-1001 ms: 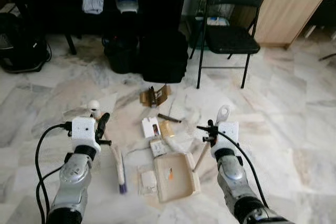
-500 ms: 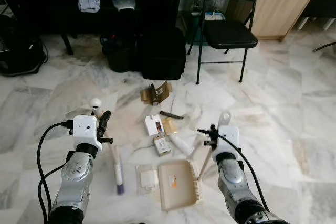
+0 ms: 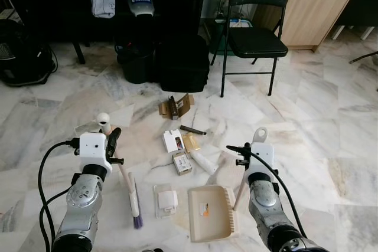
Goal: Sweep floor
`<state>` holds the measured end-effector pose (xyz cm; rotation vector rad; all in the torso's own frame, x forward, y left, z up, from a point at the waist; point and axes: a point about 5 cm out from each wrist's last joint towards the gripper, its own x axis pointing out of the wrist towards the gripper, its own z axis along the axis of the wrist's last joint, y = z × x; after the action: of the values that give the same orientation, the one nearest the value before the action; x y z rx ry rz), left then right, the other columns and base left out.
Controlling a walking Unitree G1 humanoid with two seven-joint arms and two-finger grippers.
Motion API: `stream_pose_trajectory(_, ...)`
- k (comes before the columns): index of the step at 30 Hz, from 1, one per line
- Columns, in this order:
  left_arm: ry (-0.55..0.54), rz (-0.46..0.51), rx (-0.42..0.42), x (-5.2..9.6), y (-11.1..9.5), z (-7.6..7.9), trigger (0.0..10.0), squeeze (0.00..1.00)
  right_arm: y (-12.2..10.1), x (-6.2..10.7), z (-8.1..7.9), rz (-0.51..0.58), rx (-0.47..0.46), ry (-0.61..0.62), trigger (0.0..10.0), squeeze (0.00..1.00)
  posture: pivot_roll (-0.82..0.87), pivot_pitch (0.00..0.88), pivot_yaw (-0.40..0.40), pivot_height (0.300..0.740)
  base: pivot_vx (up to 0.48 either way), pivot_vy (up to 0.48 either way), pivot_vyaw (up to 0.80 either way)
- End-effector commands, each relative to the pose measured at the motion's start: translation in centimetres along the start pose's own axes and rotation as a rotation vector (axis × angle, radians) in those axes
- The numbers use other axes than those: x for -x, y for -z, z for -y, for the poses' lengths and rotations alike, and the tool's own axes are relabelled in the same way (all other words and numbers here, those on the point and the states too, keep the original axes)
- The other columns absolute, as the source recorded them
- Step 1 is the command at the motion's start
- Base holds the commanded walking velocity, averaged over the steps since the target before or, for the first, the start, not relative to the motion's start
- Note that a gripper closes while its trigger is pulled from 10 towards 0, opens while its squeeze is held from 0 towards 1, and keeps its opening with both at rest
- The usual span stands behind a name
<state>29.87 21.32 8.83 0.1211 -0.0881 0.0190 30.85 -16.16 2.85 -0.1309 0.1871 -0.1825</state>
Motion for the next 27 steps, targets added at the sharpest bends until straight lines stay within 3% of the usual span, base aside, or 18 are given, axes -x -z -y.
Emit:
stream_pose_trajectory(1,-0.003,0.023,-0.011,0.0,-0.3,0.0,10.0,0.00,-0.3,-0.4,1.1,0.004,0.034,0.033,10.0,0.00,0.11,0.108,-0.083,0.740,0.000,0.000,0.00)
stream_pose_trajectory(15,-0.008,0.025,-0.017,0.1,-0.3,-0.1,10.0,0.00,-1.6,-1.1,1.4,0.062,0.038,-0.018,10.0,0.00,0.12,0.108,-0.082,0.740,0.000,0.000,0.00)
stream_pose_trajectory(27,-0.007,0.032,-0.018,0.1,-0.4,-0.2,10.0,0.00,-0.7,-0.6,-0.1,0.025,0.050,-0.153,10.0,0.00,0.12,0.103,-0.078,0.740,0.000,0.000,0.00)
